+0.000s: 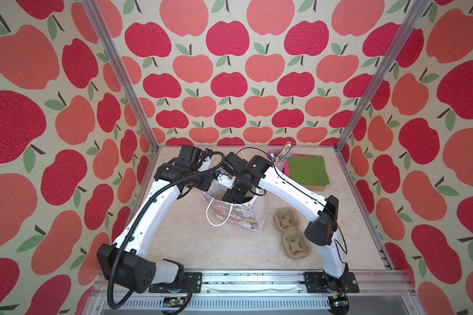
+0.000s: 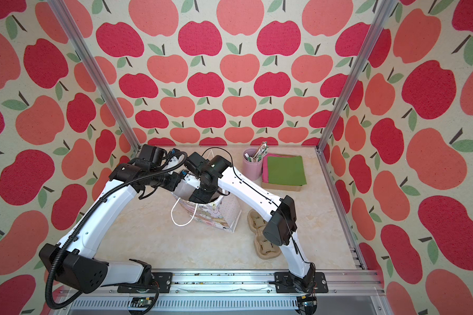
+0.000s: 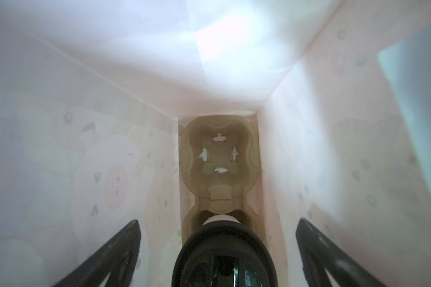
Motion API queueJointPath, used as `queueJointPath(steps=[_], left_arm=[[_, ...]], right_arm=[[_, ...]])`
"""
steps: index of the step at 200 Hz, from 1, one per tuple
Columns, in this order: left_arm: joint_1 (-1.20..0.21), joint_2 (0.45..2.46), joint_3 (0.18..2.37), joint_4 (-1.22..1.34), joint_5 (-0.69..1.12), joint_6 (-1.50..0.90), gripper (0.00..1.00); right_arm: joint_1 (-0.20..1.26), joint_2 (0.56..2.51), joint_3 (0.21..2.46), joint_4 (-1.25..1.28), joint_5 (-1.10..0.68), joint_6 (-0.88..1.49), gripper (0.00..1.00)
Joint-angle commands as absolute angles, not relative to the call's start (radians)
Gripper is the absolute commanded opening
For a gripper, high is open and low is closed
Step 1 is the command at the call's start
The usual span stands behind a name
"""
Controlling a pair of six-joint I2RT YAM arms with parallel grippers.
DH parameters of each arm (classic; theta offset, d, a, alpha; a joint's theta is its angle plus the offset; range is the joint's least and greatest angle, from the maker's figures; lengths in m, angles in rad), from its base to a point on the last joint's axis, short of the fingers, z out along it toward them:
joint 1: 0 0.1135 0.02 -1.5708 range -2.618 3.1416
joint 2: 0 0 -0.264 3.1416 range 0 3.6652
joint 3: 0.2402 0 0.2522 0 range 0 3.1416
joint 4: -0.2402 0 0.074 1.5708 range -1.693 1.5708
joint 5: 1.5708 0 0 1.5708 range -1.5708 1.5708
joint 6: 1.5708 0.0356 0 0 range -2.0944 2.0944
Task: Pack a coffee takeout order
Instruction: Place the coffee cup in the cup tray.
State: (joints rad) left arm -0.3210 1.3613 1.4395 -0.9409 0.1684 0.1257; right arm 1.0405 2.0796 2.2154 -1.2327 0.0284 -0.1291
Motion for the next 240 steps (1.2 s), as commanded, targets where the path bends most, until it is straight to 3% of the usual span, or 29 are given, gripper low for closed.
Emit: queueJointPath(steps=[1,70,158,240], left_arm=[[-0.324,1.356,1.456,-0.957,0.152,0.133,0.00],[-0.337,1.345,1.458,-0.928,0.159,0.132,0.00],[-0.347,1.340,1.439,-0.919,0.153,0.122,0.00],[-0.345,1.346,1.422,-0.888,0.157,0.103,0.00]], right_arm=[[1.046,2.018,2.178,-1.165,0.021,-0.115,0.99],[1.015,1.958,2.031,-1.007,-0.037,-0.030,0.99],[0.993,1.869,1.970,-0.908,-0.075,0.016,0.89],[0.992,1.688,1.798,-0.708,-0.085,-0.009,0.92]])
